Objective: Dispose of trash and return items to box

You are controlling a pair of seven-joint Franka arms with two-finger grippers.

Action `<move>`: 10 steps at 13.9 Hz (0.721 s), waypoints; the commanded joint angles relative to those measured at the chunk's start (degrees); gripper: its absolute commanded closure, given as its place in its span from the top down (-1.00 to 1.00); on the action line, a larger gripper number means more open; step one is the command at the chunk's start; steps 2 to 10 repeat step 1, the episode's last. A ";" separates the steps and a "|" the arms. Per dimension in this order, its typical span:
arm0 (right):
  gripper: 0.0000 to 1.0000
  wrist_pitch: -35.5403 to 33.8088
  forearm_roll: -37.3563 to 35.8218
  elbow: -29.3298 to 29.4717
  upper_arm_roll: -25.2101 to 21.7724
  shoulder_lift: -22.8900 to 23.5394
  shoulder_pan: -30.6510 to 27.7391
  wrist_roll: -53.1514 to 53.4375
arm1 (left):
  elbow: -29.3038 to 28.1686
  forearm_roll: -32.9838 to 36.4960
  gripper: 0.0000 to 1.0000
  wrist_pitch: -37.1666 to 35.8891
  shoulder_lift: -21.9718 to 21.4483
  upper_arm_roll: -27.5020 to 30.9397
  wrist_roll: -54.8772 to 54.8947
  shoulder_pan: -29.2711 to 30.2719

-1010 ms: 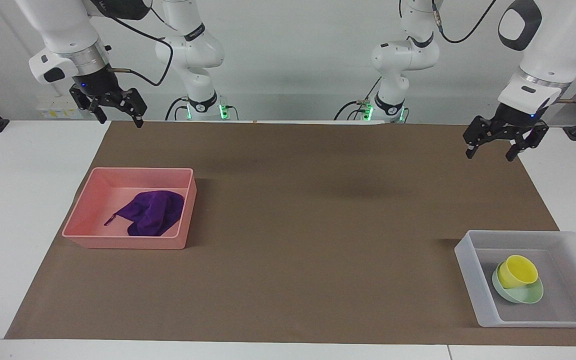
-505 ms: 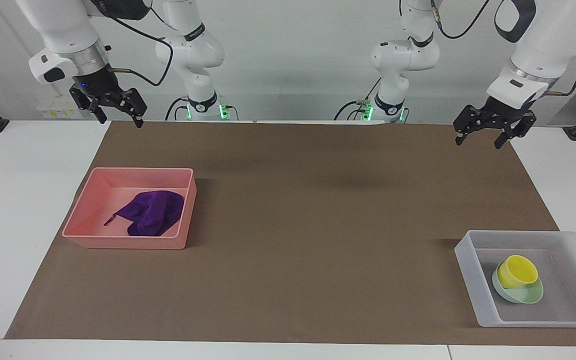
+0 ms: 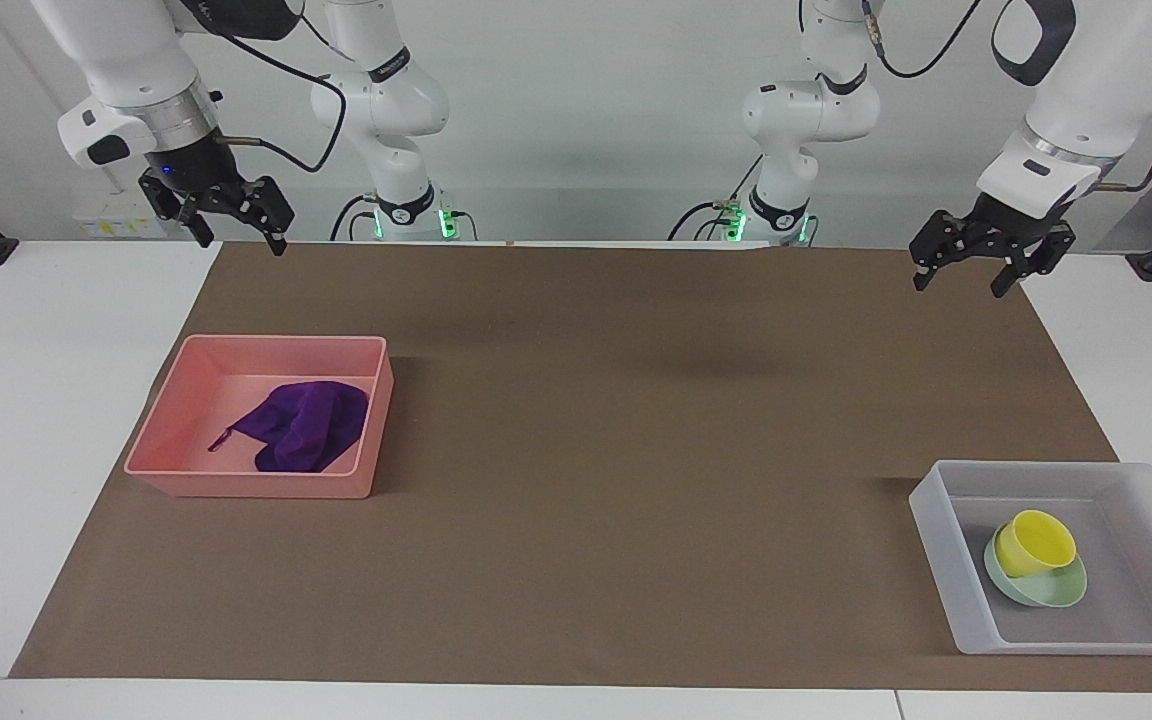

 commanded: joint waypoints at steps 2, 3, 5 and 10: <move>1.00 -0.27 1.03 -0.79 0.15 -0.67 -0.31 0.60 | -0.18 1.74 1.00 0.04 -0.30 0.45 -1.35 -1.23; 1.00 -0.27 1.03 -0.79 0.15 -0.67 -0.31 0.60 | -0.18 1.74 1.00 0.04 -0.30 0.45 -1.35 -1.23; 1.00 -0.27 1.03 -0.79 0.15 -0.67 -0.31 0.60 | -0.18 1.74 1.00 0.04 -0.30 0.45 -1.35 -1.23; 1.00 -0.27 1.03 -0.79 0.15 -0.67 -0.31 0.60 | -0.18 1.74 1.00 0.04 -0.30 0.45 -1.35 -1.23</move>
